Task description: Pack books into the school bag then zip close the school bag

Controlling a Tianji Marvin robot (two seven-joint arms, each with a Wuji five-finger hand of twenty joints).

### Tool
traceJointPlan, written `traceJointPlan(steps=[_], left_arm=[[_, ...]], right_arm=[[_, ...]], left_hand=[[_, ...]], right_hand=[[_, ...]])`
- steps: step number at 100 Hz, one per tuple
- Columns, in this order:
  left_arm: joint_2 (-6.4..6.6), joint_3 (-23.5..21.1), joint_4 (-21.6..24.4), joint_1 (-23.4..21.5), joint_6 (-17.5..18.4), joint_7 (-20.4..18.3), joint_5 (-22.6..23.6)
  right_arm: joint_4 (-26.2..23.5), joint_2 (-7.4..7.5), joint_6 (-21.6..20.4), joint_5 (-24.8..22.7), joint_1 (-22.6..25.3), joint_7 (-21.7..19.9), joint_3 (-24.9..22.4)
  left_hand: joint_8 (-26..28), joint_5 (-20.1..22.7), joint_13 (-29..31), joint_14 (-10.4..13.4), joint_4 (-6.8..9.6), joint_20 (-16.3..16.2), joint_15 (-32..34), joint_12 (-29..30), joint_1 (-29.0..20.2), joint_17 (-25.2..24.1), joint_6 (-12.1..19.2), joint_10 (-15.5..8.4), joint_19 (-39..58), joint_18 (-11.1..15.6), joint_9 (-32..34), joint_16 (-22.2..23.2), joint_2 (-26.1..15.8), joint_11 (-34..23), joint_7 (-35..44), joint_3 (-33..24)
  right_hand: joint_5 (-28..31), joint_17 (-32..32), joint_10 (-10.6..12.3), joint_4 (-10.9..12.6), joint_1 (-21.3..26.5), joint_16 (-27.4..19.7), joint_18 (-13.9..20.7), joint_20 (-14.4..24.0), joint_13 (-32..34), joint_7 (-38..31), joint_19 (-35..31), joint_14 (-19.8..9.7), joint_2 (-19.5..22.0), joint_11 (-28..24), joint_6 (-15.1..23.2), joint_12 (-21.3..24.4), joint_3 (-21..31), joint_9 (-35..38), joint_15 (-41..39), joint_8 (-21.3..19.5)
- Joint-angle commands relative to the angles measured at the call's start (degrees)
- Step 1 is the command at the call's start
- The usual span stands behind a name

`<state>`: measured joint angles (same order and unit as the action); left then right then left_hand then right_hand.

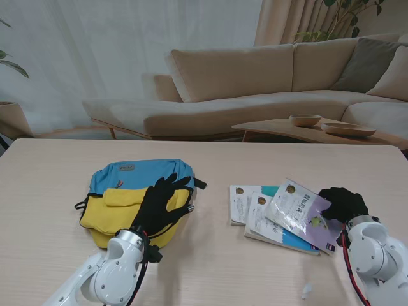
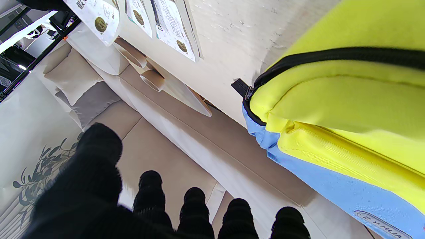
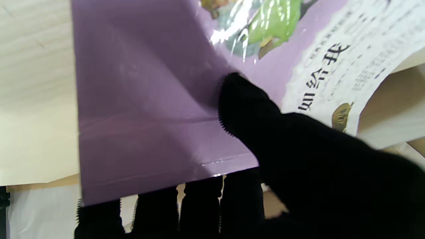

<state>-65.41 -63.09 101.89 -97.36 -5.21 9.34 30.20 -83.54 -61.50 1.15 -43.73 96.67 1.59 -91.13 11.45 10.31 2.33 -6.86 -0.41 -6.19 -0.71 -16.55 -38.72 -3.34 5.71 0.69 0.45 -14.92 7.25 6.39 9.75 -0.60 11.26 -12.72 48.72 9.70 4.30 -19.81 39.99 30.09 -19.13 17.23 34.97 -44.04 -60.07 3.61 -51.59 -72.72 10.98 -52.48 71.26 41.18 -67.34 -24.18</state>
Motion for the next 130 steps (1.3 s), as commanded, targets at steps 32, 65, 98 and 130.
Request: traceJointPlan(steps=[32, 65, 98, 130], left_arm=[[-0.22, -0.4, 1.1, -0.8, 0.2, -0.7, 0.0], [-0.28, -0.7, 1.7, -1.3, 0.6, -0.5, -0.3], [0.03, -2.0, 2.7, -1.1, 3.0, -2.1, -1.4], [0.64, -3.8, 3.9, -0.7, 8.3, -5.3, -3.8]], right_arm=[[-7.6, -1.7, -4.3, 3.8, 5.1, 1.1, -3.8], [-13.5, -3.14, -8.5, 10.0, 8.1, 4.2, -6.3], [-20.6, -3.64, -11.7, 12.7, 9.0, 5.1, -5.4], [-24.7, -3.72, -9.0, 12.5, 6.8, 6.1, 3.0]], left_hand=[[0.2, -1.5, -1.2, 1.0, -0.1, -0.5, -0.1, 0.3, 0.0, -0.4, 0.0, -1.3, -1.1, 1.1, -0.6, 0.6, 0.3, -0.1, -1.0, -1.8], [1.2, -1.1, -1.1, 0.6, -0.11, -1.1, 0.2, -0.7, -0.3, -0.3, -0.6, -1.0, -0.7, 1.0, -0.5, 1.2, 0.4, -0.8, 1.1, -2.2], [6.4, -1.8, -1.1, -2.0, -0.68, -14.8, 3.7, -6.2, -0.1, -1.8, -5.5, 1.7, 4.7, -0.6, 1.9, 13.7, 3.0, -8.4, 11.0, -5.9], [7.1, -2.0, 1.0, -4.1, -1.54, -28.9, 6.9, -6.6, 1.6, -1.9, -6.8, 4.0, 10.1, -3.0, 2.9, 20.6, 5.6, -11.6, 10.8, -6.0]], right_hand=[[9.4, -3.4, -6.7, 13.1, -1.8, 1.3, 1.7, 1.6, -3.0, -14.6, -2.1, 0.2, 10.1, 16.2, 5.5, 17.4, 3.6, -4.1, 12.7, -20.1], [12.3, 7.4, -12.6, 17.7, -2.5, -2.8, -1.9, 5.9, 15.9, -17.5, -9.8, 7.1, 0.3, 8.9, 1.4, 14.8, 14.7, 19.6, -3.4, -31.1], [12.7, 7.4, -13.7, 19.7, -3.4, -1.8, -1.9, 6.9, 16.1, -18.0, -11.1, 7.4, -0.7, 5.6, 1.6, 12.3, 16.4, 20.2, -8.2, -33.5], [13.0, 7.4, -13.6, 20.5, -3.6, -1.8, -1.9, 7.2, 16.2, -18.0, -11.4, 7.5, -1.1, 5.3, 1.7, 11.9, 16.9, 20.4, -8.8, -34.6]])
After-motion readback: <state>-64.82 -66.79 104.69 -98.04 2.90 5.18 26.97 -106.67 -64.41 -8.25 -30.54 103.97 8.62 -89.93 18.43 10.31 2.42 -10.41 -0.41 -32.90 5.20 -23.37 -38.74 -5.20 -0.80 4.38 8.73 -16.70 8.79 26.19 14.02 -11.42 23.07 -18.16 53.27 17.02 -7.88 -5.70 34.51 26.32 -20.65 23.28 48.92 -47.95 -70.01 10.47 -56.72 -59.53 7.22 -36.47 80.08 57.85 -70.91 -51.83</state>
